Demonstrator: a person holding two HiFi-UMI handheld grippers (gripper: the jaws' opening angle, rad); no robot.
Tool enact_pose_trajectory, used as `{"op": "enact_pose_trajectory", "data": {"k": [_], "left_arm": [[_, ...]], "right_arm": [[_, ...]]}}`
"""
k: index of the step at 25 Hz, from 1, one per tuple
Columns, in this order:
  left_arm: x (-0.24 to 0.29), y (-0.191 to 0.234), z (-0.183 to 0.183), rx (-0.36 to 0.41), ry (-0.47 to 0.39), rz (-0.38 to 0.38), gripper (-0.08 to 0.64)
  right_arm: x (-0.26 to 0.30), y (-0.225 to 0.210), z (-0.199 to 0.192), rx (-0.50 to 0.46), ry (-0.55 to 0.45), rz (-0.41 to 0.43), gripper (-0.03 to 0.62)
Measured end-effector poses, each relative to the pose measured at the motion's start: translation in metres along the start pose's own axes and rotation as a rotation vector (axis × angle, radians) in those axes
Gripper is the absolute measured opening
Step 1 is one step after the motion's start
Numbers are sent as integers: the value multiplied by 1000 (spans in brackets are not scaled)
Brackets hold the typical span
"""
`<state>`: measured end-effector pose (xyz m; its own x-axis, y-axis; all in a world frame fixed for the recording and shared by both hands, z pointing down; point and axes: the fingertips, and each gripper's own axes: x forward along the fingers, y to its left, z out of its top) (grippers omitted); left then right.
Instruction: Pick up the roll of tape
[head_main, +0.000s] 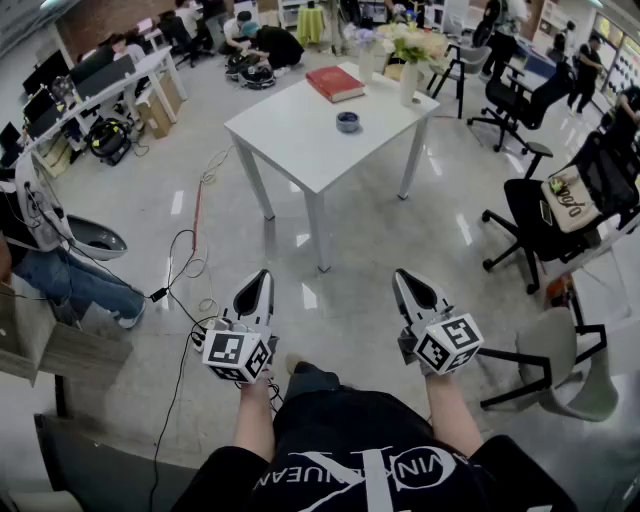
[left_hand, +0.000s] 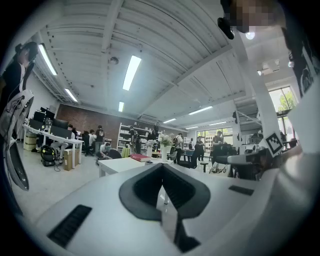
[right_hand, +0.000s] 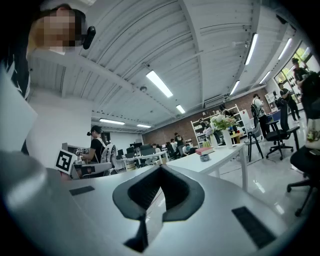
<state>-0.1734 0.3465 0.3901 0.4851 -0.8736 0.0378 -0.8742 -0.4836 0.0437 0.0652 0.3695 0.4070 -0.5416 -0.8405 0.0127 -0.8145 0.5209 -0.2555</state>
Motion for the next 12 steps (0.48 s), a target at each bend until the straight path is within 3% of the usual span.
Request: {"op": "enact_pose_trajectory", "data": {"k": [12], "left_arm": [[10, -12, 4, 3, -1, -13, 2]], "right_arm": [[-5, -13, 4, -7, 0, -11, 9]]}}
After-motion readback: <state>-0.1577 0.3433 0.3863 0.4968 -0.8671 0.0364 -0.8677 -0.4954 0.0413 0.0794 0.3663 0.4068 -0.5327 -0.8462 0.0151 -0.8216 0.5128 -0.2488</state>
